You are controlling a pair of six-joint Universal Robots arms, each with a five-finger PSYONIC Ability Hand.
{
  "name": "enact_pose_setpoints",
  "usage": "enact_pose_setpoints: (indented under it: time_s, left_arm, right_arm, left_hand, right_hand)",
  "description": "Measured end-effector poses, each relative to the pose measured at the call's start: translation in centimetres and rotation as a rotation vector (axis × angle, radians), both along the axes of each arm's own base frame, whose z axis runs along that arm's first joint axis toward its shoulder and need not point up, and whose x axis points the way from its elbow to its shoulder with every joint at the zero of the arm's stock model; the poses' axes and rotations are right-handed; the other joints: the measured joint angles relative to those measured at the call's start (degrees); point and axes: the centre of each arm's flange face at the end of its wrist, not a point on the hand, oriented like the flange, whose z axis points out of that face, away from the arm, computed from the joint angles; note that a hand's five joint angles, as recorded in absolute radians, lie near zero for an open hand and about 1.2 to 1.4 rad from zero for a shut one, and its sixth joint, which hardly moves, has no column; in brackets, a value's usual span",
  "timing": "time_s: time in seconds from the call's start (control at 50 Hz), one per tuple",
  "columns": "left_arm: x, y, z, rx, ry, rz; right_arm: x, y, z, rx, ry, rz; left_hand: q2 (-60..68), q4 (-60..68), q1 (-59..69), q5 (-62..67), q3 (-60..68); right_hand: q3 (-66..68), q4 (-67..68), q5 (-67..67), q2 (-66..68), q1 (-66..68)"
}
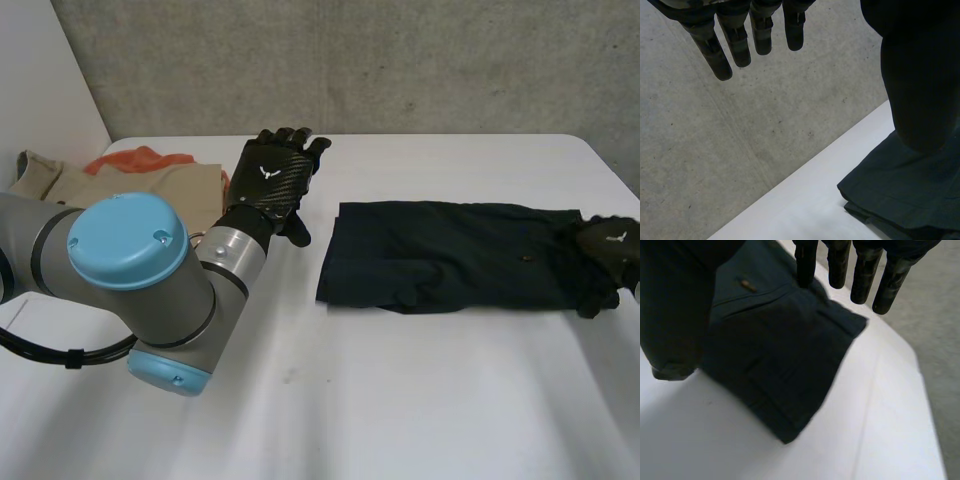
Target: Fold the laundry.
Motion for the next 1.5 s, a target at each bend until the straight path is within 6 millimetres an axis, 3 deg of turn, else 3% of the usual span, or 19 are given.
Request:
enact_pose_setpoints:
  time_s: [0.22,0.42,0.5,0.76,0.84,0.88,0.9,0.98,1.06,1.12,1.18,1.26,1.34,1.36,1.4,1.5]
  left_arm:
    - [0.1,0.1,-0.2,0.006,-0.004,0.000]
    - [0.1,0.1,-0.6,0.015,-0.009,0.001]
    - [0.2,0.1,-0.8,0.019,-0.012,0.002]
    - [0.5,0.2,-0.9,0.026,-0.018,0.007]
    - [0.7,0.2,-0.6,0.022,-0.015,0.010]
    - [0.8,0.2,-0.4,0.017,-0.012,0.014]
    - [0.8,0.2,-0.4,0.017,-0.012,0.014]
    - [1.2,0.1,0.2,0.009,-0.005,0.023]
    - [1.5,0.2,0.3,0.010,-0.005,0.028]
    - [1.8,0.3,0.3,0.014,-0.008,0.032]
    - [2.1,0.2,0.2,0.019,-0.011,0.040]
    - [2.5,0.0,0.1,0.022,-0.013,0.050]
    - [2.7,-0.3,0.2,0.020,-0.012,0.057]
    - [2.7,-0.4,0.3,0.016,-0.009,0.060]
    - [2.7,-0.6,0.5,0.008,-0.003,0.062]
    - [2.3,-1.3,1.8,-0.029,0.021,0.062]
  right_arm:
    - [0.1,-0.9,-2.0,-0.004,-0.027,0.057]
    - [-0.1,-2.1,-2.8,-0.024,-0.018,0.054]
    - [0.0,-2.4,-2.8,-0.029,-0.014,0.056]
    - [0.1,-2.9,-0.7,-0.107,0.099,0.033]
    - [3.1,-2.3,1.5,-0.211,0.239,0.127]
    - [6.2,-1.5,2.8,-0.293,0.334,0.230]
    - [6.2,-1.5,2.8,-0.293,0.334,0.230]
    - [12.8,1.2,4.6,-0.463,0.480,0.447]
    - [17.3,3.7,4.5,-0.553,0.516,0.616]
    - [20.9,6.5,3.3,-0.601,0.499,0.788]
    - [23.3,8.9,1.7,-0.607,0.465,0.922]
    - [24.8,10.7,0.0,-0.583,0.428,1.011]
    - [25.2,11.2,-0.4,-0.550,0.403,1.009]
    - [25.2,11.2,-0.3,-0.533,0.389,0.990]
    - [25.1,11.0,0.2,-0.507,0.358,0.954]
    - [24.5,10.1,3.3,-0.425,0.178,0.808]
  left_hand:
    - [0.0,0.0,0.0,0.0,0.0]
    - [0.0,0.0,0.0,0.0,0.0]
    - [0.0,0.0,0.0,0.0,0.0]
    - [0.0,0.0,0.0,0.0,0.0]
    - [0.0,0.0,0.0,0.0,0.0]
    - [0.0,0.0,0.0,0.0,0.0]
    - [0.0,0.0,0.0,0.0,0.0]
    - [0.0,0.0,0.0,0.0,0.0]
    - [0.0,0.0,0.0,0.0,0.0]
    - [0.0,0.0,0.0,0.0,0.0]
    - [0.0,0.0,0.0,0.0,0.0]
    - [0.0,0.0,0.0,0.0,0.0]
    - [0.0,0.0,0.0,0.0,0.0]
    - [0.0,0.0,0.0,0.0,0.0]
    - [0.0,0.0,0.0,0.0,0.0]
    - [0.0,0.0,0.0,0.0,0.0]
  right_hand:
    - [3.6,1.4,2.5,2.9,1.2]
    - [19.9,18.7,16.9,19.5,16.8]
    - [49.3,48.0,43.3,49.2,35.4]
    - [54.7,54.7,49.9,54.6,39.3]
    - [54.9,54.7,50.8,54.6,41.2]
    - [55.8,54.7,51.4,54.6,41.8]
    - [55.8,54.7,51.4,54.6,41.8]
    - [56.2,54.8,51.9,54.6,43.0]
    - [56.2,55.1,51.9,54.6,43.1]
    - [56.3,55.2,51.9,54.6,43.1]
    - [56.3,55.2,51.9,54.6,43.5]
    - [55.0,54.2,51.9,54.0,45.3]
    - [28.2,28.7,27.3,26.8,19.1]
    - [14.3,13.9,13.0,12.7,6.2]
    - [3.5,3.3,3.7,2.6,0.9]
    - [0.0,0.0,0.0,0.1,0.1]
